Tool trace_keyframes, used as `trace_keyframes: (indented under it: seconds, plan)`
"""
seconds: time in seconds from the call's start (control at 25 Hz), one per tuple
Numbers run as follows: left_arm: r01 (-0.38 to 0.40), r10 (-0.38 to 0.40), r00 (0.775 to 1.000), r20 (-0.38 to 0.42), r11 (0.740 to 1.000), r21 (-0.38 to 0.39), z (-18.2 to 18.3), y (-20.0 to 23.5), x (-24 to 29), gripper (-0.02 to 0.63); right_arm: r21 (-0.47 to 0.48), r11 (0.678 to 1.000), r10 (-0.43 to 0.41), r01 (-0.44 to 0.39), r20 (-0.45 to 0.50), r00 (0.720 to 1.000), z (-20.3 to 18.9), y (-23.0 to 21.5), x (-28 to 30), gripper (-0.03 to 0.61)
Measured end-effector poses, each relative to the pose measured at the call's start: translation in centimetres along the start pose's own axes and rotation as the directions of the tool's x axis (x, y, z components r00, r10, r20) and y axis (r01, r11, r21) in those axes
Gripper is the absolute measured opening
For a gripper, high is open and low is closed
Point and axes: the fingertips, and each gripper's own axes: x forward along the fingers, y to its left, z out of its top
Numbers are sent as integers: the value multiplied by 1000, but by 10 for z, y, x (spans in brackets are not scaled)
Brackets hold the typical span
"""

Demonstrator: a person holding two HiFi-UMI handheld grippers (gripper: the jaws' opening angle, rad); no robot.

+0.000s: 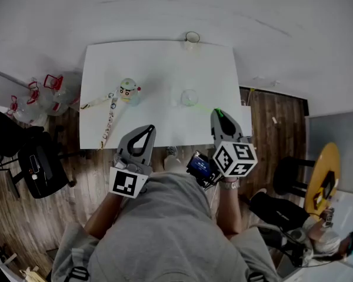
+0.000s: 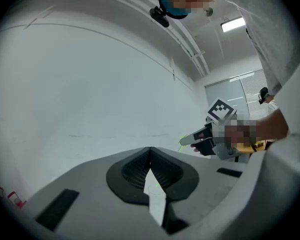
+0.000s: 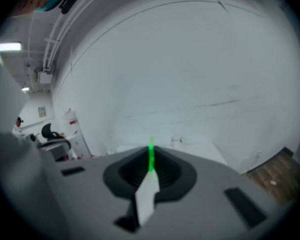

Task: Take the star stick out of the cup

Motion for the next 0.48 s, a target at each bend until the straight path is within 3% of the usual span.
trace_keyframes:
  seconds: [0.48]
  plan:
    - [52, -52, 998, 21, 999, 4, 6, 9, -36, 32, 21, 999, -28, 26, 93, 995, 7, 47, -48, 46]
